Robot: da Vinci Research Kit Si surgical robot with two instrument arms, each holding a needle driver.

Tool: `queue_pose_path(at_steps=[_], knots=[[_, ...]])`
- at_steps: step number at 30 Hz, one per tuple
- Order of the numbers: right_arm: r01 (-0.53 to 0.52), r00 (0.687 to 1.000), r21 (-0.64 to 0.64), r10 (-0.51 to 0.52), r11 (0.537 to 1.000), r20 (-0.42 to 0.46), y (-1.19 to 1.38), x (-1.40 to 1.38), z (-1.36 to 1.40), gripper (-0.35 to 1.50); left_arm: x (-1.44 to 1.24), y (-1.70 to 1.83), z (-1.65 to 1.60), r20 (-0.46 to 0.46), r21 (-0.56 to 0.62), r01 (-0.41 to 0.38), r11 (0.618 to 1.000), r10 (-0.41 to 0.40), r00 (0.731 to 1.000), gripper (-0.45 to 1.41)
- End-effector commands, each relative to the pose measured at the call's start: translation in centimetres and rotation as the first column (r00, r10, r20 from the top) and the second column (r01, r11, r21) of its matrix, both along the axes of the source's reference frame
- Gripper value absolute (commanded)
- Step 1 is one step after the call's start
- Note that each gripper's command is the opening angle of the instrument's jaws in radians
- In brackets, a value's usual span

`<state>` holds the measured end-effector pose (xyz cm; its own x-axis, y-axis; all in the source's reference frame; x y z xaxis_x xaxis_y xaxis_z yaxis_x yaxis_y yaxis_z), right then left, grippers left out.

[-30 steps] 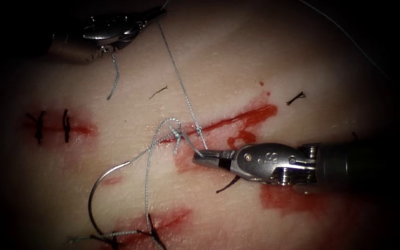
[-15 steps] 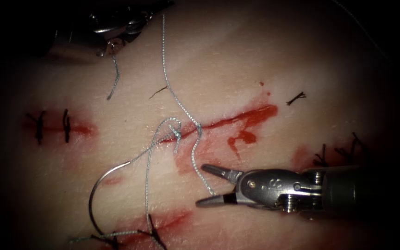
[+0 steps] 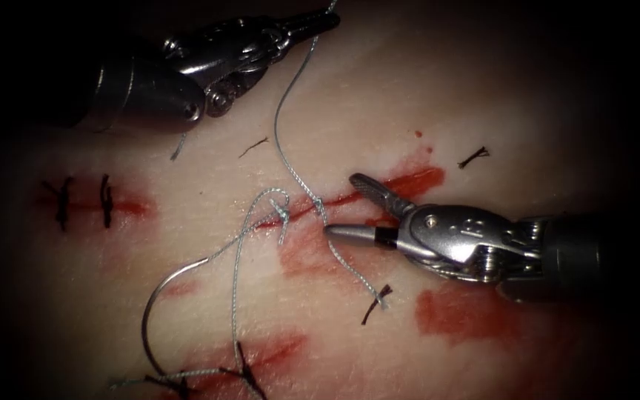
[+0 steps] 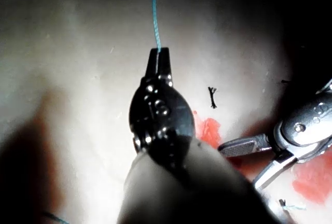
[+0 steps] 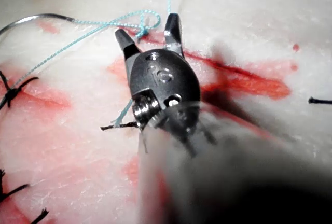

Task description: Wound Closure

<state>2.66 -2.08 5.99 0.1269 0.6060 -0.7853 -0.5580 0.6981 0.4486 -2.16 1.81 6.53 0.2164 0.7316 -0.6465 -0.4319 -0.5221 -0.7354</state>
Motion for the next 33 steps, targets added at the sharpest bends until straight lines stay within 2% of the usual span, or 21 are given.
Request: queue_pose_path(at_steps=[1, 4, 8, 20, 33], knots=[[-0.023, 1.0, -0.009, 0.023, 1.0, 0.012, -0.02, 0.09, 0.17, 1.23, -0.03, 0.04, 0.03, 0.011, -0.003, 0.007, 1.0, -0.007, 1.0, -0.45], [-0.066, 0.997, -0.02, 0.067, 0.998, 0.034, -0.07, 0.12, 0.33, 1.21, 0.02, 0.12, -0.04, 0.054, -0.009, 0.026, 1.0, -0.026, 0.998, -0.45], [-0.098, 0.994, -0.018, 0.099, 0.995, 0.044, -0.06, 0.25, 0.41, 1.3, 0.05, 0.2, -0.11, 0.119, -0.001, 0.055, 0.999, -0.054, 0.991, -0.45], [-0.147, 0.988, 0.012, 0.146, 0.989, 0.045, -0.01, 0.48, 0.39, 1.3, -0.02, 0.16, -0.16, 0.124, -0.001, 0.055, 0.998, -0.055, 0.991, -0.45], [-0.188, 0.981, 0.007, 0.187, 0.982, 0.06, 0.17, 0.65, 0.7, 1.3, -0.06, 0.15, -0.17, 0.128, -0.001, 0.049, 0.999, -0.048, 0.991, -0.45]])
